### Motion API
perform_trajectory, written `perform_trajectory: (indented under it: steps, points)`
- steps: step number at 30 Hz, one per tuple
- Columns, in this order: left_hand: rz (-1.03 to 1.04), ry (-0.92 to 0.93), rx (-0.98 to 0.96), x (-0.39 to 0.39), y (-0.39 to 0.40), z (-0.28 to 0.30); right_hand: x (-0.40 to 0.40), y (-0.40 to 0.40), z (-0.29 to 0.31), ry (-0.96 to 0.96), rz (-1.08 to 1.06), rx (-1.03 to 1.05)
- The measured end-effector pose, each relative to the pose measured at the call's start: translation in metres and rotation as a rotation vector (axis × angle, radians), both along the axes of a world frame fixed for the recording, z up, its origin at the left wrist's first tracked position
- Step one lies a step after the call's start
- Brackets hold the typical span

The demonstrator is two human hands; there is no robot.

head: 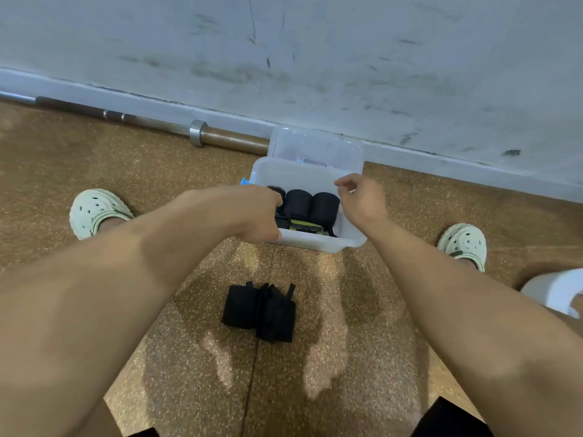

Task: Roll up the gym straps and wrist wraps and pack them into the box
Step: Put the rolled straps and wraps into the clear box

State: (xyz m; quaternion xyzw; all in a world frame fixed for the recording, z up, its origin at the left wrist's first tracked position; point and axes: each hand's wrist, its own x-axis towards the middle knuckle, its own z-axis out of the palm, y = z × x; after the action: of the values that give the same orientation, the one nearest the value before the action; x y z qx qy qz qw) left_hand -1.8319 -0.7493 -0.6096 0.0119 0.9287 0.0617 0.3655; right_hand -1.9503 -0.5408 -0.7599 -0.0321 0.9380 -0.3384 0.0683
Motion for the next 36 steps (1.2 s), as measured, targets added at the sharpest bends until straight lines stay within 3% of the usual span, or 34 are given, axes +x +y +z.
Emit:
perform_trajectory:
  steps: [4, 7, 11, 14, 26, 30, 36]
  points:
    - [-0.006, -0.004, -0.003, 0.007, 0.004, 0.004, 0.026, 0.007, 0.017, -0.053, -0.003, -0.074]
    - [-0.006, 0.001, -0.004, 0.011, 0.007, 0.002, 0.053, 0.003, 0.023, -0.330, 0.199, -0.070]
    - [-0.011, -0.002, 0.016, 0.012, 0.009, -0.003, 0.094, -0.006, 0.001, -0.659, 0.594, 0.182]
    - [-0.028, 0.009, 0.024, 0.010, 0.010, -0.006, 0.128, -0.017, -0.031, -0.636, 0.679, 0.423]
    - [-0.036, -0.016, 0.040, 0.005, 0.015, -0.011, 0.187, -0.036, -0.106, -0.945, 0.097, 0.074]
    - [-0.020, -0.022, 0.050, 0.004, 0.016, -0.011, 0.188, -0.041, -0.117, -0.893, 0.088, 0.064]
    - [-0.025, -0.030, 0.047, 0.001, 0.013, -0.013, 0.183, -0.040, -0.127, -0.963, 0.019, 0.012]
